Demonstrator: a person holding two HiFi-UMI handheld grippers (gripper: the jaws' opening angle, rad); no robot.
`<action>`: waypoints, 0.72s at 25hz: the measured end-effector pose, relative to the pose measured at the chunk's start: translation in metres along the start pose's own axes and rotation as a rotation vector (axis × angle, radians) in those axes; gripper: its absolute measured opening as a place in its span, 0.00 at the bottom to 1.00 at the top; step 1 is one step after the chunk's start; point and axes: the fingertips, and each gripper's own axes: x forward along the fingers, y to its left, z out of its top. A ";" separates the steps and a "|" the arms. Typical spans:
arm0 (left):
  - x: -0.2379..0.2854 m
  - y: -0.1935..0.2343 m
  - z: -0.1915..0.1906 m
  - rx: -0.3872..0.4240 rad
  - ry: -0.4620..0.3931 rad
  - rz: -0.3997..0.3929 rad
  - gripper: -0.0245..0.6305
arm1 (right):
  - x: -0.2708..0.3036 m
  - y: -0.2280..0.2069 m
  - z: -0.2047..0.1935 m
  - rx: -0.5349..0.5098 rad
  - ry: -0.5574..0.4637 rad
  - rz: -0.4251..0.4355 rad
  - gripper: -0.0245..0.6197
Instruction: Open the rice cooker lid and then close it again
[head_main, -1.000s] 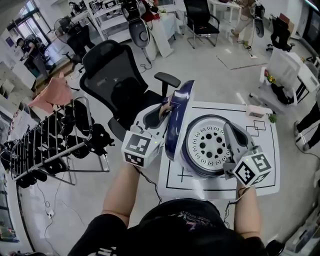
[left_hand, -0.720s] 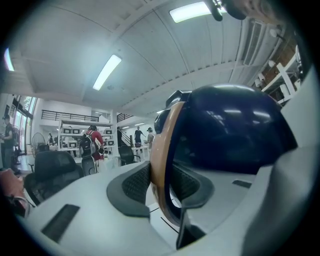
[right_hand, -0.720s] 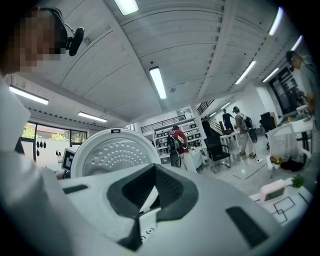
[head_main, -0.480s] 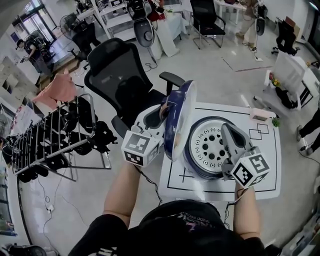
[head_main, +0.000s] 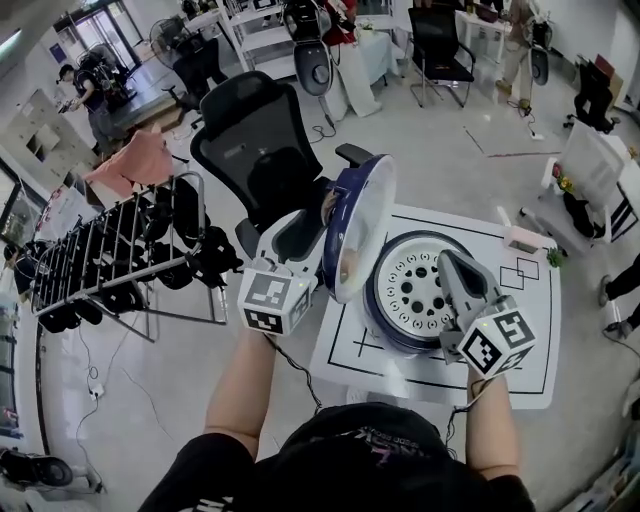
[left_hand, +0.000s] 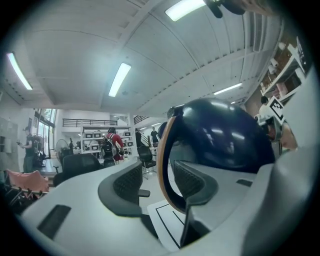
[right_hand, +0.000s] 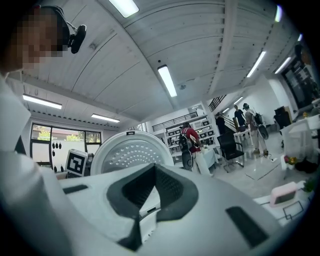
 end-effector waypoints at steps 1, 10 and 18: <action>-0.006 0.000 0.001 -0.009 -0.001 0.019 0.33 | -0.003 0.002 0.001 -0.001 0.003 0.013 0.04; -0.073 -0.008 0.003 -0.071 0.004 0.191 0.41 | -0.039 0.016 0.002 -0.009 0.017 0.105 0.04; -0.132 -0.058 0.018 -0.102 -0.014 0.218 0.50 | -0.076 0.031 0.002 -0.014 0.024 0.173 0.04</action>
